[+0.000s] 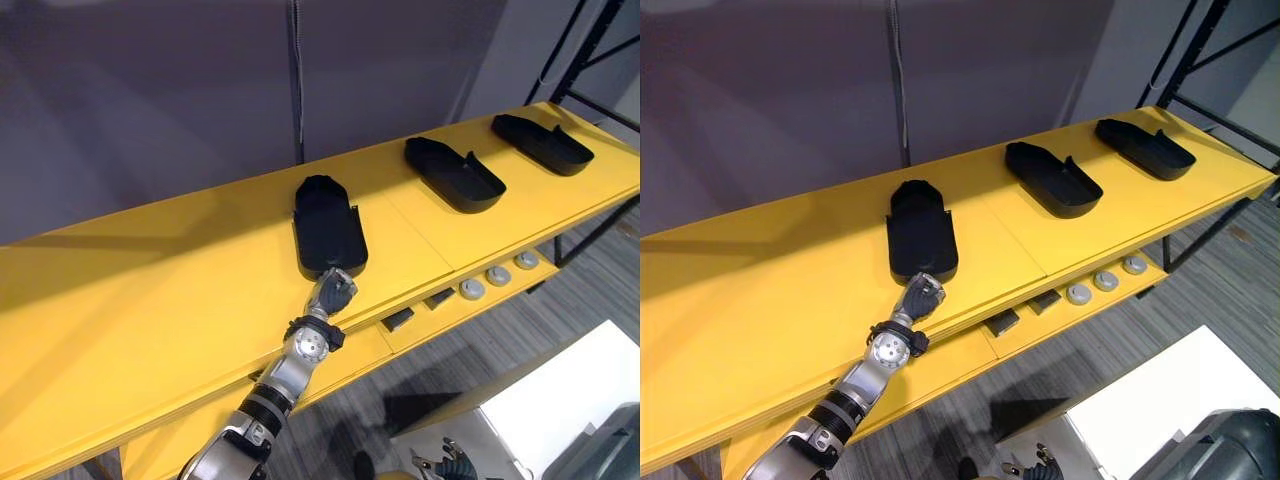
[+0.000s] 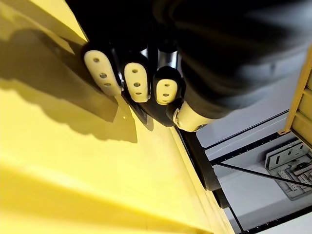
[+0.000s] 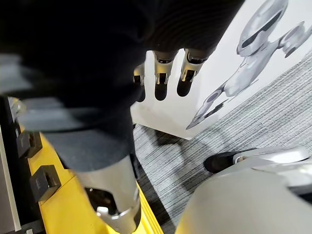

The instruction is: Walk over and take plastic housings, then place them on the shelf

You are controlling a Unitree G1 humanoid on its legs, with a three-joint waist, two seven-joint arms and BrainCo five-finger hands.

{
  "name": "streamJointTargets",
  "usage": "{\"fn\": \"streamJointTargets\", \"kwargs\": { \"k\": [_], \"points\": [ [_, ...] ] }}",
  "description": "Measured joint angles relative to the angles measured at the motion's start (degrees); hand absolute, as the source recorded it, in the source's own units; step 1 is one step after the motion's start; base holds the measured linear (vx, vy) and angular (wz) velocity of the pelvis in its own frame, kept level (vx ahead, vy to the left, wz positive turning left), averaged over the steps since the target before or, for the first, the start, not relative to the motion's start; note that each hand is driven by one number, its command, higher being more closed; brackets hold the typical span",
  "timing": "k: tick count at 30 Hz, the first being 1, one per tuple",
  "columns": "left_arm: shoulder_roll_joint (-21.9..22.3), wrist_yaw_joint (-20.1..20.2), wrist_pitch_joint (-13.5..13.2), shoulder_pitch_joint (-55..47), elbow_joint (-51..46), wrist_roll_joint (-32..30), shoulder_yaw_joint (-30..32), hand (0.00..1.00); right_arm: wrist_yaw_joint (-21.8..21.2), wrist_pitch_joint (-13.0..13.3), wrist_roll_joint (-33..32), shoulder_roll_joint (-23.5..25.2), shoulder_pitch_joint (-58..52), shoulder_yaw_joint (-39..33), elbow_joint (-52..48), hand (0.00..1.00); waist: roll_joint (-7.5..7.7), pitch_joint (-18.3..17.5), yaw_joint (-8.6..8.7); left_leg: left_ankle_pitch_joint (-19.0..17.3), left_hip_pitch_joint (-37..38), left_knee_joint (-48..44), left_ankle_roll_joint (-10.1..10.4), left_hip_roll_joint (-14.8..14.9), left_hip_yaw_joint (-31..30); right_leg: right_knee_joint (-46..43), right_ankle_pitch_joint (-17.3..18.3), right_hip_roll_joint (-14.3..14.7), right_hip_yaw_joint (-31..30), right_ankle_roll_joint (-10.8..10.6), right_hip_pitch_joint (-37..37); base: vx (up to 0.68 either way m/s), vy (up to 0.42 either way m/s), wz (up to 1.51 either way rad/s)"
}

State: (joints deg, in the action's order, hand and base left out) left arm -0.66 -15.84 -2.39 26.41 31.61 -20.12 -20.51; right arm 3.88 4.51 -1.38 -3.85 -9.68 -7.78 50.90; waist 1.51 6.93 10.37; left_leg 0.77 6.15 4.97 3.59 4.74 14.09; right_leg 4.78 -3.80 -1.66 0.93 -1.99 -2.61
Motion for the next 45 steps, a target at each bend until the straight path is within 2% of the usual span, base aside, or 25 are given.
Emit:
{"fn": "streamJointTargets", "kwargs": {
  "k": [11,14,18,21,24,27,29,30,32,35,36,38,40,42,44,45],
  "points": [
    [0.2,-0.6,0.4,1.3,-0.6,2.7,1.1,1.00,0.1,0.1,0.0,0.0,0.1,0.0,-0.1,0.00,-0.13,0.5,0.03,-0.1,0.0,0.0,0.2,0.4,0.3,-0.2,0.0,0.3,-0.2,0.0,0.3,-0.02,-0.011,-0.02],
    [0.2,-1.1,0.2,-0.4,-8.7,4.9,1.1,1.00,0.3,0.1,0.0,0.0,0.1,0.0,-0.2,0.00,-0.16,0.5,-0.08,-0.1,0.0,0.0,0.2,0.3,0.1,-0.4,0.0,0.3,0.0,0.0,0.3,-0.04,-0.004,0.03],
    [0.0,-1.5,-1.7,-2.6,-24.0,8.2,1.1,1.00,0.4,0.1,0.0,-0.2,-0.1,0.0,-0.4,0.00,-0.48,0.7,-0.80,-0.1,0.0,0.0,0.1,0.2,-0.5,-1.8,0.9,0.1,0.0,-0.2,0.6,-0.03,-0.004,0.07],
    [0.0,-1.5,-4.4,-4.7,-36.1,10.0,3.1,1.00,0.3,0.1,0.0,-0.5,-0.6,0.0,-0.3,0.00,-0.77,0.6,-1.95,-0.1,0.0,0.0,0.1,0.0,-1.3,-2.9,1.6,-0.1,0.7,-0.3,0.6,-0.02,-0.006,0.14],
    [-0.8,-1.8,-6.6,-9.3,-45.0,11.2,8.6,1.00,0.3,0.1,0.0,-0.9,-0.8,0.0,0.5,0.00,-1.15,0.4,-3.30,0.0,0.1,0.0,0.0,0.0,-2.1,-4.1,2.6,-0.2,1.4,-0.2,0.6,-0.01,-0.009,0.15],
    [-2.3,-3.1,-8.0,-17.3,-52.2,12.9,19.4,1.00,0.1,0.1,0.0,-1.2,-0.9,0.0,1.0,0.00,-1.59,0.1,-3.94,0.0,0.0,-0.3,-0.1,-0.1,-3.6,-4.5,3.1,-0.4,2.9,-0.1,0.1,0.00,-0.011,0.23],
    [-2.3,-5.4,-9.1,-23.9,-55.4,16.3,29.4,1.00,-0.1,0.1,0.0,-1.5,-1.4,0.0,1.8,0.00,-1.60,0.0,-5.91,0.0,0.3,-0.5,-0.1,-0.1,-4.7,-5.2,3.9,-0.5,3.9,0.0,-0.6,0.00,-0.015,0.27],
    [-2.2,-6.0,-9.5,-25.5,-55.7,17.0,31.8,1.00,-0.1,0.1,0.0,-1.5,-1.6,0.0,1.8,0.00,-1.58,-0.1,-6.26,0.0,0.3,-0.6,-0.1,-0.2,-5.2,-5.7,4.3,-0.7,4.5,0.0,-0.6,-0.01,-0.018,0.37],
    [-1.6,-9.1,-10.2,-33.0,-56.0,20.3,41.5,1.00,-0.2,0.1,0.1,-1.5,-1.8,0.0,1.6,0.00,-1.59,-0.4,-7.77,0.0,0.9,-0.6,-0.1,-0.3,-6.6,-7.2,5.6,-1.0,6.0,-0.1,-1.4,0.00,-0.017,0.35],
    [0.6,-11.6,-10.3,-40.8,-55.7,22.9,48.9,1.00,-0.1,0.1,0.1,-1.0,-2.2,0.0,1.0,0.00,-1.46,-2.2,-9.12,0.0,0.8,-0.5,-0.1,-0.5,-7.9,-8.3,6.7,-1.5,7.5,-0.3,-1.5,0.01,-0.007,0.29],
    [1.7,-12.5,-10.2,-44.3,-54.4,23.5,51.1,1.00,-0.1,0.1,0.2,-0.9,-2.7,0.1,-0.2,0.00,-1.52,-3.0,-10.27,-0.1,0.9,-0.5,-0.2,-0.6,-8.1,-8.4,6.9,-1.7,7.8,-0.4,-1.7,0.02,0.010,0.17],
    [3.3,-12.6,-9.7,-48.5,-49.5,25.7,53.7,1.00,0.0,0.1,1.0,-0.7,-2.7,1.5,-2.7,0.00,-1.56,-3.7,-11.43,-0.2,0.9,-0.7,-0.2,-0.7,-8.5,-8.4,7.0,-1.9,8.4,-0.5,-2.1,0.00,0.013,0.17],
    [4.3,-11.6,-7.9,-49.6,-42.0,26.8,54.6,1.00,0.0,0.1,1.5,0.1,-2.1,4.4,-4.5,0.00,-1.50,-4.0,-11.41,-0.9,0.9,-1.0,-0.3,-0.8,-9.2,-8.4,7.1,-2.2,9.7,-0.6,-2.8,-0.03,0.003,0.26],
    [5.6,-9.5,-4.8,-50.1,-31.5,27.7,54.9,1.00,-0.4,0.1,2.0,1.1,-1.4,7.9,-6.1,0.00,-1.52,-4.2,-11.52,-1.4,0.9,-1.7,-0.5,-0.7,-8.1,-8.4,7.2,-2.5,10.2,-0.6,-3.3,-0.04,0.007,0.09],
    [5.7,-6.3,-2.3,-50.6,-21.4,27.7,53.3,1.00,-0.5,0.0,2.3,2.5,-1.3,8.0,-7.9,0.00,-1.34,-4.4,-11.49,-1.4,0.9,-1.9,-0.5,-0.6,-7.5,-8.6,7.3,-2.6,10.3,-0.7,-3.3,-0.01,0.005,0.02],
    [5.7,-5.6,-1.9,-50.6,-18.8,27.7,52.7,1.00,-0.5,0.0,2.3,2.7,-1.4,8.0,-8.0,0.00,-1.29,-4.5,-11.47,-1.4,0.9,-1.9,-0.5,-0.6,-7.5,-8.6,7.4,-2.7,10.3,-0.7,-3.3,0.00,0.000,0.00]
  ]
}}
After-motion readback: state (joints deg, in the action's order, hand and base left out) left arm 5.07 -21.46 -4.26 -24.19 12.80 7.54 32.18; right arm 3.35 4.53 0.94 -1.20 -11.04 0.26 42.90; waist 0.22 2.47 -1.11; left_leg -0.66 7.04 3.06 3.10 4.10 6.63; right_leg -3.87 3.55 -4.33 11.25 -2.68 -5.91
